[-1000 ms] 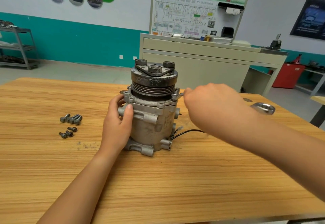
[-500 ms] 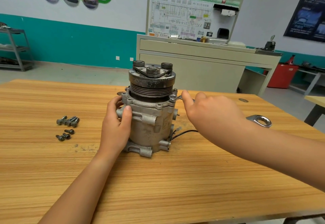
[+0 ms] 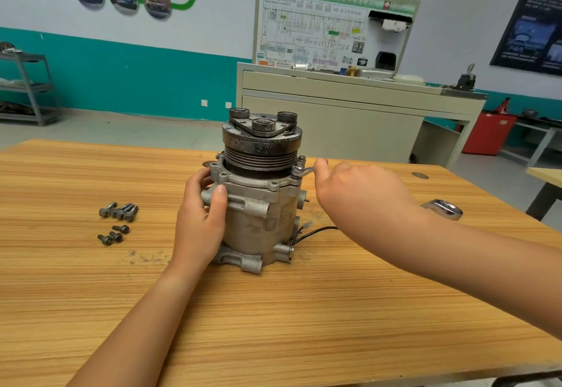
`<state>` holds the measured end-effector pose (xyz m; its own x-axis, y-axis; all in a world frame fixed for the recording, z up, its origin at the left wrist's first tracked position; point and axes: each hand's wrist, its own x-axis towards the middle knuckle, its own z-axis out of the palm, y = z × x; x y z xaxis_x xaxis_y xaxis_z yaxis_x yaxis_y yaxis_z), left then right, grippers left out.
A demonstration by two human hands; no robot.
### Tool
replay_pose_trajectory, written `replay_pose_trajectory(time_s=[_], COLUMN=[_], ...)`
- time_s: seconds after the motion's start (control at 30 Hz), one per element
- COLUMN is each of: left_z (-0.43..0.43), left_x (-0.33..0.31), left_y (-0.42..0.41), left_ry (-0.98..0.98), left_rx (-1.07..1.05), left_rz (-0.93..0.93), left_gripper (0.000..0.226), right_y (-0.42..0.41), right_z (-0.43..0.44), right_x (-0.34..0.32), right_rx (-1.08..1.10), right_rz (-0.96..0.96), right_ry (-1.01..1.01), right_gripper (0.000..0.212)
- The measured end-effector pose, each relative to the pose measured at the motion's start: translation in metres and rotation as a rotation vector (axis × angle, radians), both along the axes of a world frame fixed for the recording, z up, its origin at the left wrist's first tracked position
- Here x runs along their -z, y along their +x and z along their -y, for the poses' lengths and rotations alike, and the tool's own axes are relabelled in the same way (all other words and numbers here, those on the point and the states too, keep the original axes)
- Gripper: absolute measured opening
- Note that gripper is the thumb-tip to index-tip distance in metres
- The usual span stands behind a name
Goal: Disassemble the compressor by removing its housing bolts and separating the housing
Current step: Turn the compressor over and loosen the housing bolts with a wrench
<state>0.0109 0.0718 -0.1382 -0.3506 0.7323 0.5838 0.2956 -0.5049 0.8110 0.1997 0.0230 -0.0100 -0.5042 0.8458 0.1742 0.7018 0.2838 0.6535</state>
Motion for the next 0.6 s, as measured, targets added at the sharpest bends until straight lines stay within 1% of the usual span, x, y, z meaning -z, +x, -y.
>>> replay_pose_trajectory(time_s=[0.1, 0.17, 0.27, 0.43, 0.53, 0.6], left_z=[-0.001, 0.000, -0.001, -0.001, -0.001, -0.001], left_x=[0.000, 0.000, 0.000, 0.001, 0.001, 0.001], left_y=[0.000, 0.000, 0.000, 0.000, 0.000, -0.001], left_ry=[-0.003, -0.007, -0.002, 0.006, 0.008, 0.002], left_rx=[0.002, 0.000, -0.005, -0.001, -0.004, -0.002], left_rz=[0.003, 0.004, -0.004, -0.002, -0.002, 0.001], left_gripper=[0.038, 0.038, 0.038, 0.037, 0.036, 0.037], right_y=[0.003, 0.004, 0.006, 0.014, 0.013, 0.015], right_z=[-0.002, -0.002, -0.006, -0.016, -0.020, -0.024], right_x=[-0.002, -0.008, -0.015, -0.017, -0.014, -0.014], right_rx=[-0.068, -0.083, -0.079, -0.061, -0.059, -0.060], right_rz=[0.078, 0.130, 0.159, 0.090, 0.060, 0.017], right_ry=[0.048, 0.065, 0.057, 0.025, 0.017, 0.014], right_gripper=[0.055, 0.046, 0.037, 0.040, 0.039, 0.043])
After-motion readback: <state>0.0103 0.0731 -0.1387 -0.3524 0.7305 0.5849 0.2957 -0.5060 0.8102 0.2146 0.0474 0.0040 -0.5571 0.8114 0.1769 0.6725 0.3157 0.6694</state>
